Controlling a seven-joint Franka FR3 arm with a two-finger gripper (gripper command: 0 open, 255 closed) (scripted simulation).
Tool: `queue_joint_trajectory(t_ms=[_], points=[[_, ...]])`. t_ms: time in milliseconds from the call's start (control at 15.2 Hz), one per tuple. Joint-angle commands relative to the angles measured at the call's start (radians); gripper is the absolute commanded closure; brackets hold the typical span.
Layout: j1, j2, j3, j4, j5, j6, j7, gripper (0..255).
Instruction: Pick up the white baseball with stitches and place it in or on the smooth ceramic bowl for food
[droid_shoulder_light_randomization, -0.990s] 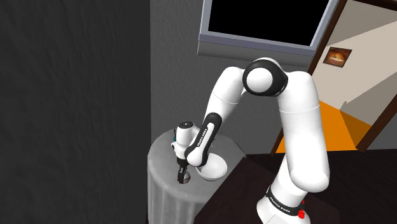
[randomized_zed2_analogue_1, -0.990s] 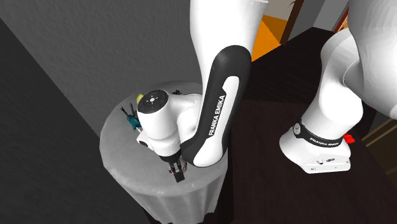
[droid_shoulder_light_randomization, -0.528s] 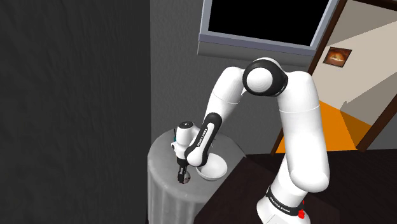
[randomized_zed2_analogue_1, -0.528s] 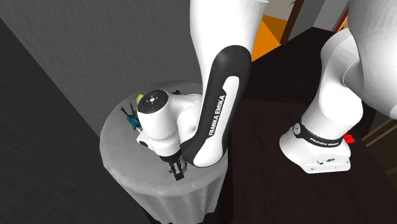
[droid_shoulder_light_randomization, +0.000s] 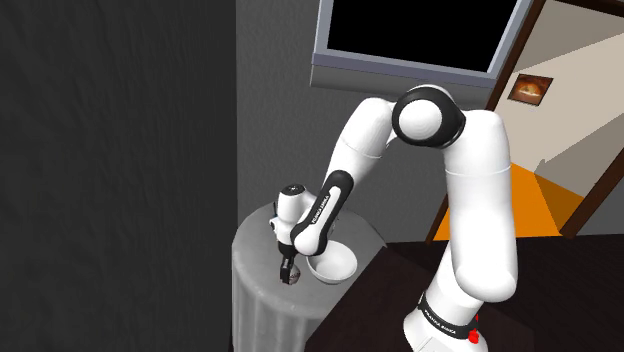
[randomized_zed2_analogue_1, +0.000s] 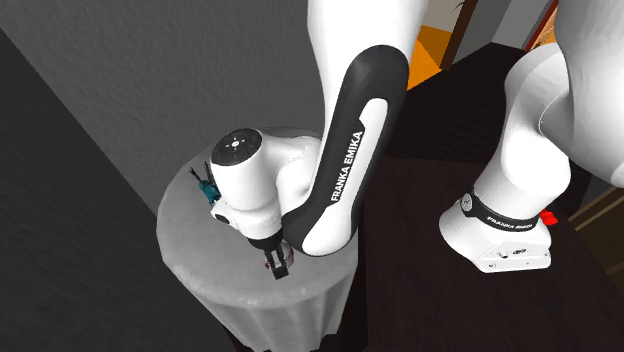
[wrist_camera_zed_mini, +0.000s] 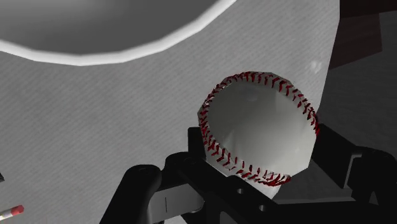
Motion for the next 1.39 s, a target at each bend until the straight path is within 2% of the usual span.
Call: queue_joint_trajectory(t_ms=[0, 1320], points=[[-0.005, -0.029, 0.007, -0.008, 0.006, -0.020, -0.004, 255], [-0.038, -0.320, 0.058, -0.040, 0.093, -0.277, -0.072, 255]])
